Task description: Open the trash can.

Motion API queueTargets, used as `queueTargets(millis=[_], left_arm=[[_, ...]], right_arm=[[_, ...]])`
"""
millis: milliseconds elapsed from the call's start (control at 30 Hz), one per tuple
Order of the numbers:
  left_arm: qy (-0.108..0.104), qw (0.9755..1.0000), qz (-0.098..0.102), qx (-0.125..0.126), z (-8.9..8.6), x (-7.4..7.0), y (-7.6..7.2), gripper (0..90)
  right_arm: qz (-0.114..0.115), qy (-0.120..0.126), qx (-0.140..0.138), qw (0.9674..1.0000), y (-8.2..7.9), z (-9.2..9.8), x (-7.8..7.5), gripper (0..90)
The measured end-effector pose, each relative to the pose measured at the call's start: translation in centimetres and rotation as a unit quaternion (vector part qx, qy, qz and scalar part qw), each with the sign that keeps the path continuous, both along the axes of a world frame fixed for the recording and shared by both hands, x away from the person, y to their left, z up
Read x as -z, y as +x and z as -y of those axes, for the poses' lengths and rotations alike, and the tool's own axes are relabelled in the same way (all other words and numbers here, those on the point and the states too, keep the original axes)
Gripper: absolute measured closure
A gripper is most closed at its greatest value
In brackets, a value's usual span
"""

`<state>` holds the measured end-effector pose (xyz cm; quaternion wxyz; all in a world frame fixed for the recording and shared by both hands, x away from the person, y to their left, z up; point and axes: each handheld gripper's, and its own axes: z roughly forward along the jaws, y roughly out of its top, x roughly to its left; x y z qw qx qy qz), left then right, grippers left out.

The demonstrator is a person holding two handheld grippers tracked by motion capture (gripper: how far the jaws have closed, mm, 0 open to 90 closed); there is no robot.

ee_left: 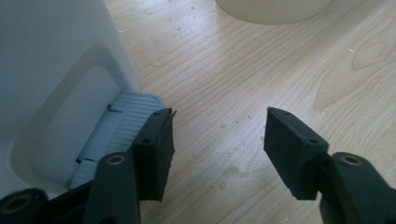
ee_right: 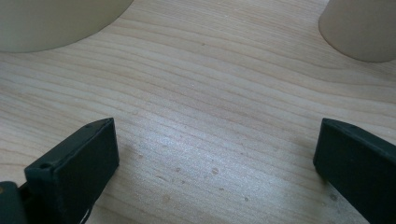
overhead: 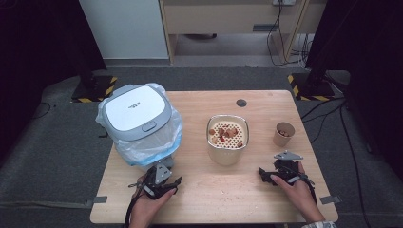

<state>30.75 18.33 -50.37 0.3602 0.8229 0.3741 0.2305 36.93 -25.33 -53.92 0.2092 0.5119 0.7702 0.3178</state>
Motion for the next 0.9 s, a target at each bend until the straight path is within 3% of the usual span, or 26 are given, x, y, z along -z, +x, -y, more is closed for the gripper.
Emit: queueTargets(millis=[167, 233, 467, 667, 767, 833, 900], left_arm=[[0.008, 0.9999, 0.009, -0.007, 0.0, -0.3, -0.1, 54.6], [0.012, 0.9997, 0.017, -0.01, -0.1, -0.5, 0.0, 64.8], [0.032, 0.9986, 0.037, -0.022, -0.5, -0.4, 0.6, 78.5], [0.043, 0.9975, 0.041, -0.039, -0.9, -0.2, 1.2, 83.0], [0.061, 0.9966, 0.043, -0.035, -0.8, 0.2, 1.7, 83.3], [0.055, 0.9971, 0.036, -0.039, -0.7, 0.4, 1.9, 83.2], [0.061, 0.9964, 0.044, -0.039, -0.4, 0.5, 1.9, 83.0]], right_arm=[[0.0, 0.0, 0.0, 1.0, 0.0, 0.0, 0.0, 0.5], [0.0, 0.0, 0.0, 1.0, 0.0, 0.0, 0.0, 0.6], [0.001, -0.001, -0.001, 1.0, 0.0, 0.0, 0.0, 0.6], [0.0, -0.001, 0.0, 1.0, 0.0, 0.0, 0.0, 0.6], [0.0, -0.001, -0.001, 1.0, 0.0, 0.0, 0.0, 0.6], [0.0, -0.001, -0.001, 1.0, 0.0, 0.0, 0.0, 0.6], [0.0, -0.001, -0.001, 1.0, 0.0, 0.0, 0.0, 0.6]])
